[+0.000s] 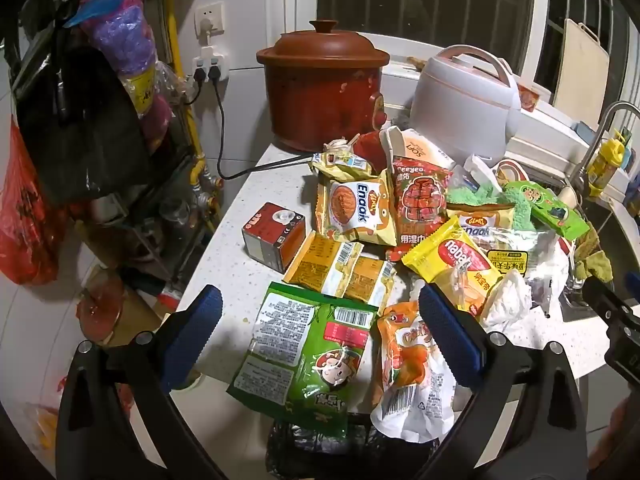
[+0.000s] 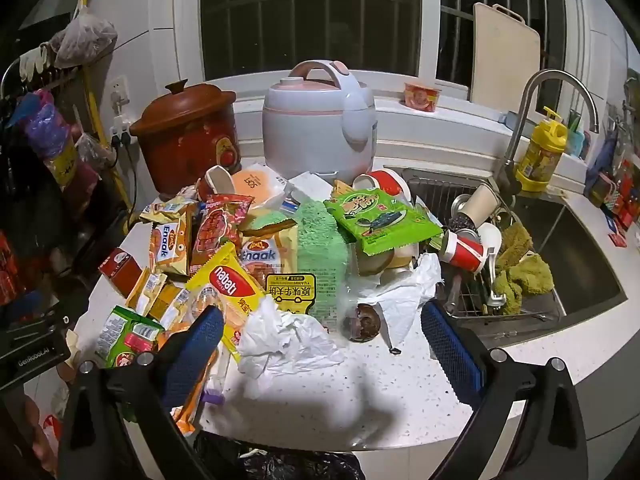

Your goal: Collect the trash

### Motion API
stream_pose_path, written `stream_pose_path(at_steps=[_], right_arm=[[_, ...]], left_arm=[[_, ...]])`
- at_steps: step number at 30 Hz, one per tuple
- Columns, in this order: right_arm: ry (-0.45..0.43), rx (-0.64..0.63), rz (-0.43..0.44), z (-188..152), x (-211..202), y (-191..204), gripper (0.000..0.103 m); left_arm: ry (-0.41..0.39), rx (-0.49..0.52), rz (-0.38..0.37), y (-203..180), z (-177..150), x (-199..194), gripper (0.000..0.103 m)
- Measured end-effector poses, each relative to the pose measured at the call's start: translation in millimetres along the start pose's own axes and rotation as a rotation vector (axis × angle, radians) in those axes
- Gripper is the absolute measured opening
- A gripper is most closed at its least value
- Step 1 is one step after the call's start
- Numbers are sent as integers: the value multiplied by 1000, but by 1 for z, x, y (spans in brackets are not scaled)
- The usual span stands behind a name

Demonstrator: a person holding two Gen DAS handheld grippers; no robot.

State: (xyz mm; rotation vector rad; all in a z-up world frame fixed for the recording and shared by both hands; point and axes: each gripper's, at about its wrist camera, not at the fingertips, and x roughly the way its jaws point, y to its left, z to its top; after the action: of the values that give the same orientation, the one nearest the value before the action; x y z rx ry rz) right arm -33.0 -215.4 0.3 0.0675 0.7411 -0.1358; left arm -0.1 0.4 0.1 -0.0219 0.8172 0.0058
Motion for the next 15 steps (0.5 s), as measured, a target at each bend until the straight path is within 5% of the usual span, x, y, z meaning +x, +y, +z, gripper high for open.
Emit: stream_pose_path(at_steps=[15], right_arm=[[1, 3, 2, -3, 1, 0, 98]], left_arm=[[7, 3, 0, 0, -5, 3, 96]])
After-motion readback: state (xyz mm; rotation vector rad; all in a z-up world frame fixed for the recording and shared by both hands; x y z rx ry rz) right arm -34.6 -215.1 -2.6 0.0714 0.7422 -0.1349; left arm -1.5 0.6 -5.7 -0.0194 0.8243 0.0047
